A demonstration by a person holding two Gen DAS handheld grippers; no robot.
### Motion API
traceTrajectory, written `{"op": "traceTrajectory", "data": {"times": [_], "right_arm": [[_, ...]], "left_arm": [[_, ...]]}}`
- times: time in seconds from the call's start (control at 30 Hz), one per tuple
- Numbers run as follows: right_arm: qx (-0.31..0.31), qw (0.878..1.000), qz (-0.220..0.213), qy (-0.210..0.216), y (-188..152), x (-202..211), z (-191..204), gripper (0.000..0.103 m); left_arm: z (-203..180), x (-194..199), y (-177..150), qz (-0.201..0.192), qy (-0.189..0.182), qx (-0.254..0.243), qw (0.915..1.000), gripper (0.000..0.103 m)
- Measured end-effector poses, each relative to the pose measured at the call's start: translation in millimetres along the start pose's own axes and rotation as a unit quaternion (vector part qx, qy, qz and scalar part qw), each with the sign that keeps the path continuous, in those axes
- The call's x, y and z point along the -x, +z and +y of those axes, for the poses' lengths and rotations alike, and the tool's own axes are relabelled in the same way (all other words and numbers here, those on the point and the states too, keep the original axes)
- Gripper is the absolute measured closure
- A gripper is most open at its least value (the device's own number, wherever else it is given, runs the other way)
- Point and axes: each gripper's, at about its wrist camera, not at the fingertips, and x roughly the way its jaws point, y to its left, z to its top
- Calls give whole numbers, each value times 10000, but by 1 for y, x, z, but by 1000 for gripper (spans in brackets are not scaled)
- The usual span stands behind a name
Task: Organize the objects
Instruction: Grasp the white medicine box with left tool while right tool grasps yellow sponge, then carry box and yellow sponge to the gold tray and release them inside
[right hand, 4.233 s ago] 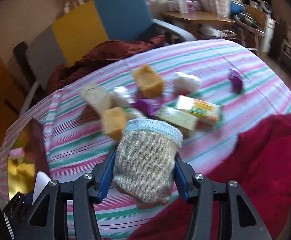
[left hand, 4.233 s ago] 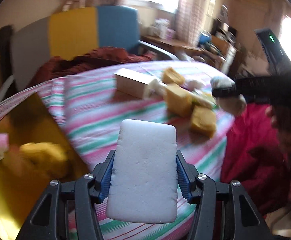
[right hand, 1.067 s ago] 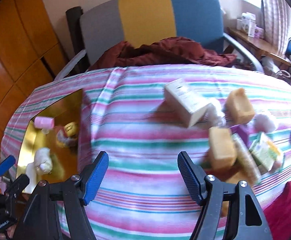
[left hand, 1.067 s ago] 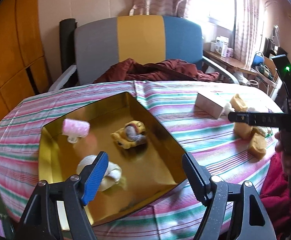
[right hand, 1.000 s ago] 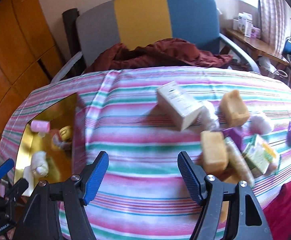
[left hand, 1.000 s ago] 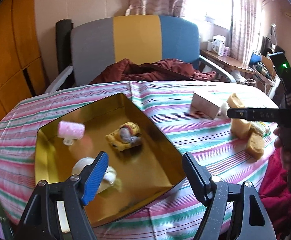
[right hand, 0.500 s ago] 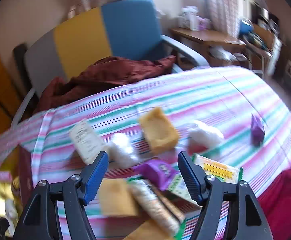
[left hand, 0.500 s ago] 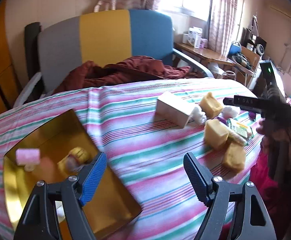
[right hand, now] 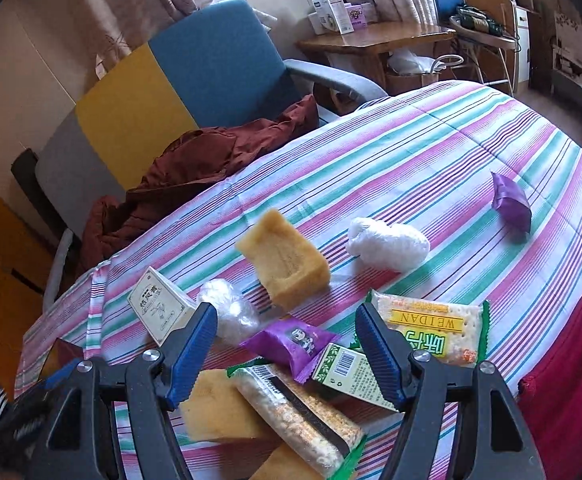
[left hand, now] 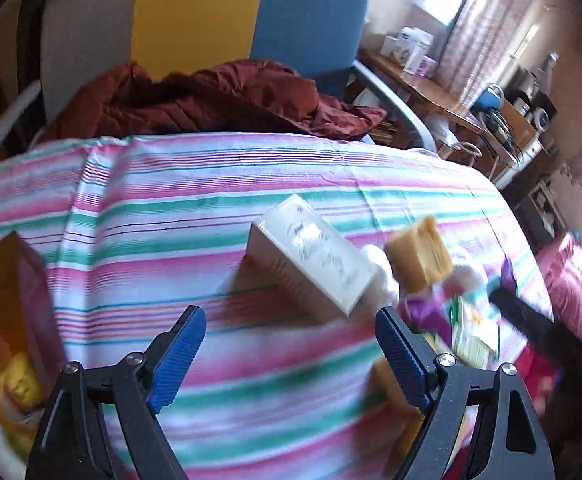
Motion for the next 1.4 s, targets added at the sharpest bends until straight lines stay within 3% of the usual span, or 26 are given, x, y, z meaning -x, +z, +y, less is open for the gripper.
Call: {"op": "traceTrajectory", "data": {"times": [0.27, 0.5, 0.53, 0.6, 0.73, 0.83, 0.93, 1.03, 1.07, 1.13, 1.2, 1.4], "right_arm": [[-55, 9997, 127, 203, 1, -4, 1, 30], [52, 9994, 230, 246, -1, -10, 6, 30], [79, 9994, 238, 234, -1, -11, 6, 30], [125, 9994, 259, 200, -2, -12, 6, 30], [273, 9988, 299, 278, -3, -13, 9, 30], [628, 9955, 397, 586, -7, -15, 24, 30], [1122, 9891, 552, 784, -15, -18, 44, 31], [1683, 9797, 824, 712, -30, -28, 63, 32], [1901, 9755, 941, 589, -36, -34, 70, 36], [2383, 9645, 1126, 179, -51, -45, 80, 54], [2654, 9578, 1103, 70, -59, -47, 85, 68], [2471, 9652, 839, 159, -50, -38, 74, 69]], "left_arm": [[-6, -54, 42, 366, -37, 658, 9972, 11], [-10, -88, 59, 538, 283, 841, 9946, 11], [-9, -93, 59, 595, 333, 848, 9941, 11], [-7, -99, 54, 688, 322, 773, 9941, 23], [6, -88, 41, 442, 95, 687, 9966, 36], [18, -70, 31, 349, -13, 708, 9969, 45], [25, -54, 24, 285, -33, 682, 9973, 48], [28, -45, 15, 215, 112, 466, 9986, 48], [27, -43, 11, 209, 118, 424, 9988, 48], [28, -37, 5, 190, 97, 393, 9990, 48], [26, -26, -2, 102, 33, 308, 9995, 49], [26, 15, -23, -170, -107, 171, 9997, 48]]}}
